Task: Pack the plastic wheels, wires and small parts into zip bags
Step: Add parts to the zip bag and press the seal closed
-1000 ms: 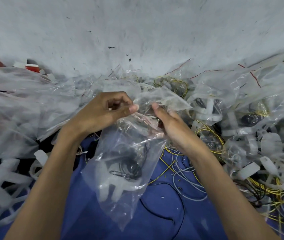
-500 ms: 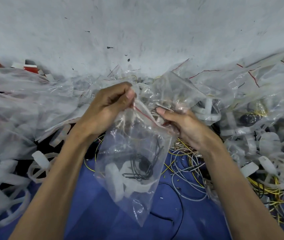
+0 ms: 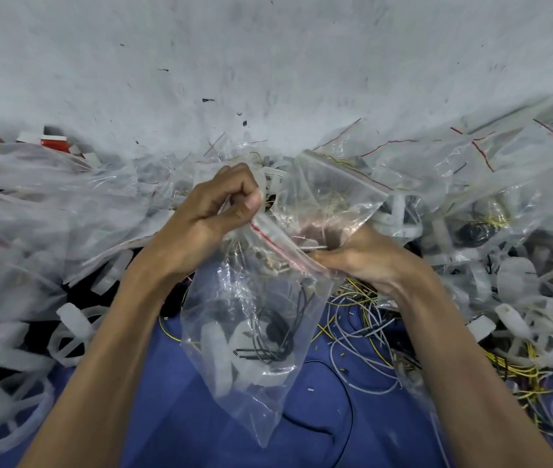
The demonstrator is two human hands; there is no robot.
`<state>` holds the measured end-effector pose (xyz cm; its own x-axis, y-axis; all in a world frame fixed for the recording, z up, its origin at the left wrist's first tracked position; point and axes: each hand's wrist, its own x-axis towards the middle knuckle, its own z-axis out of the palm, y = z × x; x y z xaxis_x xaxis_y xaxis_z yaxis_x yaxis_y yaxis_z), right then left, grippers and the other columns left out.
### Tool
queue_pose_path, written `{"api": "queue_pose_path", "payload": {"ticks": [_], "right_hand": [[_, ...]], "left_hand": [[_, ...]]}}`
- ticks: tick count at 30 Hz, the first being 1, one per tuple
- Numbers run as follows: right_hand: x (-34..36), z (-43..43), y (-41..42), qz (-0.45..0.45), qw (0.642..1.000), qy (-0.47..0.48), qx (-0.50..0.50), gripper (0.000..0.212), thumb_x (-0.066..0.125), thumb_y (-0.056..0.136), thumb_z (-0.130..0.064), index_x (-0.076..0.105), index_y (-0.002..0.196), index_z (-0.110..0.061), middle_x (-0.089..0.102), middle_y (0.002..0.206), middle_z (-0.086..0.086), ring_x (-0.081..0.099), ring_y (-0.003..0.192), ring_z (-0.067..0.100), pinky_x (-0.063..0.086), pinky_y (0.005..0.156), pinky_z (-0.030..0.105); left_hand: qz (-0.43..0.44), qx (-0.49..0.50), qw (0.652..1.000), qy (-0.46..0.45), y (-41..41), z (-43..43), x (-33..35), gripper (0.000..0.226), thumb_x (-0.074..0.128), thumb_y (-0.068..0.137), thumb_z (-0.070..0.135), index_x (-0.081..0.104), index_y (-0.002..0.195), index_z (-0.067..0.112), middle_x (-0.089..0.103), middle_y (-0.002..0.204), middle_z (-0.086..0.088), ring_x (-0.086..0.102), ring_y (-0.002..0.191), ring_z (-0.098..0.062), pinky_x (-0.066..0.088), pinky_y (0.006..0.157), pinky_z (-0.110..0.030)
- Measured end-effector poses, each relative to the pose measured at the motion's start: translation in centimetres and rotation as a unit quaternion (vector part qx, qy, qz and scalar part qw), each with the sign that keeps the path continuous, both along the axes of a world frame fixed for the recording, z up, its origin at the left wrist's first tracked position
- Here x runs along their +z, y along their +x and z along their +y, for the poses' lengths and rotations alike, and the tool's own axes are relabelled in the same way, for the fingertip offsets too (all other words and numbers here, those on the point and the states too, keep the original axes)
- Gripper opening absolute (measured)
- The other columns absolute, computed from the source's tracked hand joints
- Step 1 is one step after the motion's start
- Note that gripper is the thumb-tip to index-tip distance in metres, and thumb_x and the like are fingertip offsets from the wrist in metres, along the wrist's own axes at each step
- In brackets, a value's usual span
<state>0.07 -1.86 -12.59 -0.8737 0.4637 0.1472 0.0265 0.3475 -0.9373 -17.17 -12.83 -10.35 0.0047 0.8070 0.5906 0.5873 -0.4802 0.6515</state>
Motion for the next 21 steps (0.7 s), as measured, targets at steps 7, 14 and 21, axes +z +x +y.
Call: {"api": "queue_pose_path", "payload": {"ticks": [7,14,21], "right_hand": [[0.9,-0.9,-0.1,-0.030,0.999,0.040,0.000,0.016,0.073,0.067,-0.035,0.070,0.065,-0.050,0.068,0.064,-0.019,0.065,0.063,0.009,0.044,0.055,0.007],[0.6,-1.0,-1.4,0.062,0.997,-0.008,-0.033,0.013,0.063,0.077,-0.034,0.072,0.068,-0.038,0.057,0.053,-0.006,0.047,0.042,-0.001,0.037,0.042,0.010],[0.7,-0.7,-1.7,0.121,0.981,-0.127,-0.084,0.010,0.064,0.082,-0.011,0.066,0.084,-0.020,0.072,0.076,-0.006,0.067,0.075,0.010,0.057,0.066,0.022]], "left_hand": [[-0.011,-0.048,0.999,0.010,0.2,0.3,-0.2,0.020,0.045,0.093,0.018,0.044,0.073,0.018,0.038,0.072,0.006,0.036,0.068,-0.007,0.030,0.071,-0.015],[-0.083,-0.058,0.995,0.002,-1.6,0.3,-0.6,0.022,0.051,0.088,0.026,0.048,0.067,0.023,0.040,0.069,0.009,0.035,0.067,-0.012,0.032,0.074,-0.043],[-0.067,0.028,0.996,-0.045,-1.4,0.3,-0.3,0.042,0.055,0.080,0.044,0.040,0.056,0.012,0.032,0.060,-0.010,0.032,0.059,-0.022,0.033,0.062,-0.022]]}}
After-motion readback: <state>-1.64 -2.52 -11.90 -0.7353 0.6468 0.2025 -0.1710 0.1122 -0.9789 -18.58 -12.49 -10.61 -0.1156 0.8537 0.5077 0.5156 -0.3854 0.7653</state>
